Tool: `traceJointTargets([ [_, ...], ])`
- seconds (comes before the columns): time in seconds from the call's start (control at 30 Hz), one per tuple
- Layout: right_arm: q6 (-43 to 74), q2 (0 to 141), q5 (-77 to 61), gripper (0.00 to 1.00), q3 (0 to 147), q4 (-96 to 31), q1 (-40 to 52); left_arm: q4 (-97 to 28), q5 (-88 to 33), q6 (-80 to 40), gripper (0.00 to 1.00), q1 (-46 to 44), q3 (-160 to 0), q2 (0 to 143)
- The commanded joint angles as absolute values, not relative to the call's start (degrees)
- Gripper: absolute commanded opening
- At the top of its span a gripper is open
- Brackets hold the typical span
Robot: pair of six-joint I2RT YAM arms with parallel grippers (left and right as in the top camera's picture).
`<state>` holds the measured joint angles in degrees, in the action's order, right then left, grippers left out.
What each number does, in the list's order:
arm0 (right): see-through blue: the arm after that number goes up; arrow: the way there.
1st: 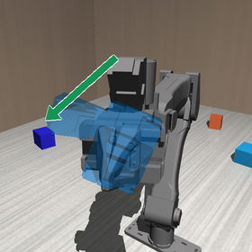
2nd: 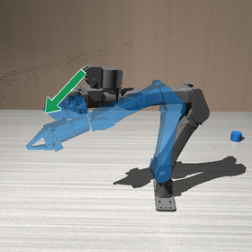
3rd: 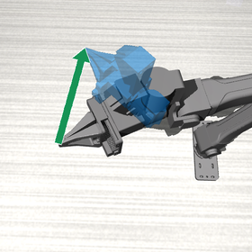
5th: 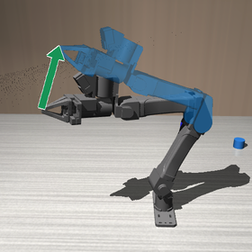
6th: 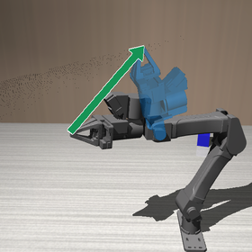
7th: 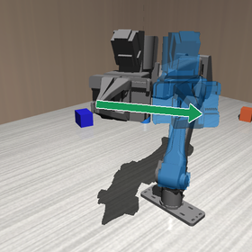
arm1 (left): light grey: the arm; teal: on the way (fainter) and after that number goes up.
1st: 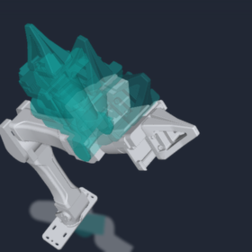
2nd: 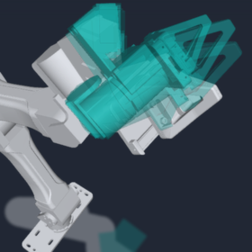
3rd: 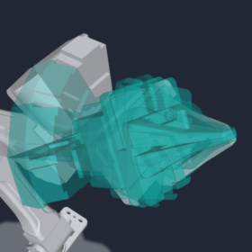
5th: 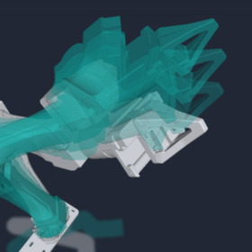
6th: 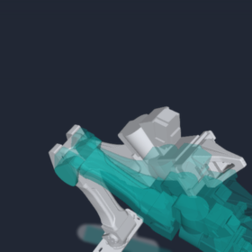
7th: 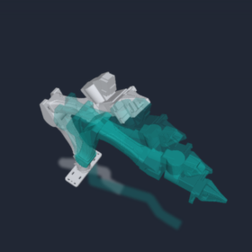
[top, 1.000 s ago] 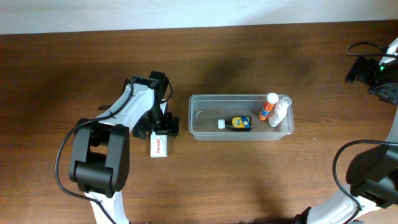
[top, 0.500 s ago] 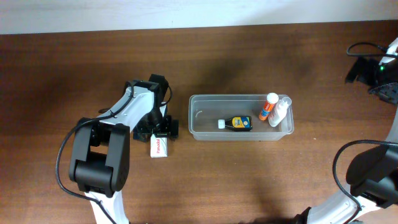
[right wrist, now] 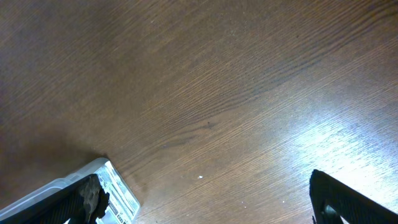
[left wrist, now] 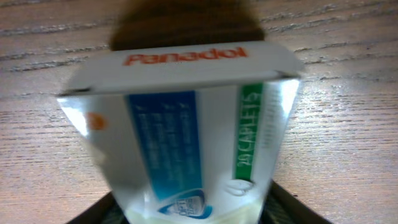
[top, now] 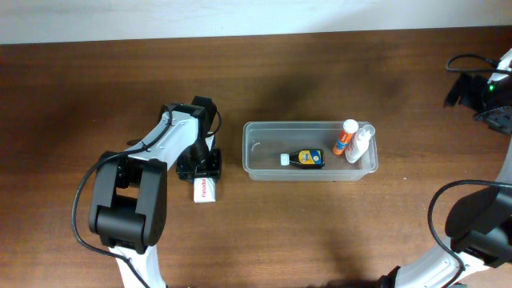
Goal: Pack container
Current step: 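Grasp the Panadol box with left gripper and lift it, then carry the Panadol box over the container and lower it inside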
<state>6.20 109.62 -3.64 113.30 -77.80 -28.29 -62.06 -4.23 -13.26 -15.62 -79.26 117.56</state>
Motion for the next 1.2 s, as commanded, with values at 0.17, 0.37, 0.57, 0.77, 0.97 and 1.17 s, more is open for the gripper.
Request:
traceJointTargets([
  [0.17,6.5,109.4,-2.92,0.98,113.03,-77.78,-28.14,-62.06,-4.05,-13.21,0.53,-15.22,-78.87,118.39],
  [0.37,6.5,109.4,-2.92,0.98,113.03,-77.78,-28.14,-62.78,-3.6,-13.19,0.53,-15.22,-82.72,118.39],
  [0.57,6.5,109.4,-2.94,0.98,113.03,-77.78,-28.14,-69.1,-0.78,-13.15,0.53,-14.46,-94.35,118.39],
  [0.77,6.5,109.4,-2.94,0.98,113.03,-77.78,-28.14,-77.62,2.81,-12.25,0.53,-14.39,-112.88,118.39],
  [0.97,6.5,109.4,-2.92,0.98,113.03,-77.78,-28.14,-83.0,2.33,-11.35,0.53,-16.64,-125.49,118.39],
  [1.17,6.5,109.4,-2.94,0.98,113.03,-77.76,-28.14,-83.42,-2.11,-6.24,0.52,-23.83,-128.75,118.39],
])
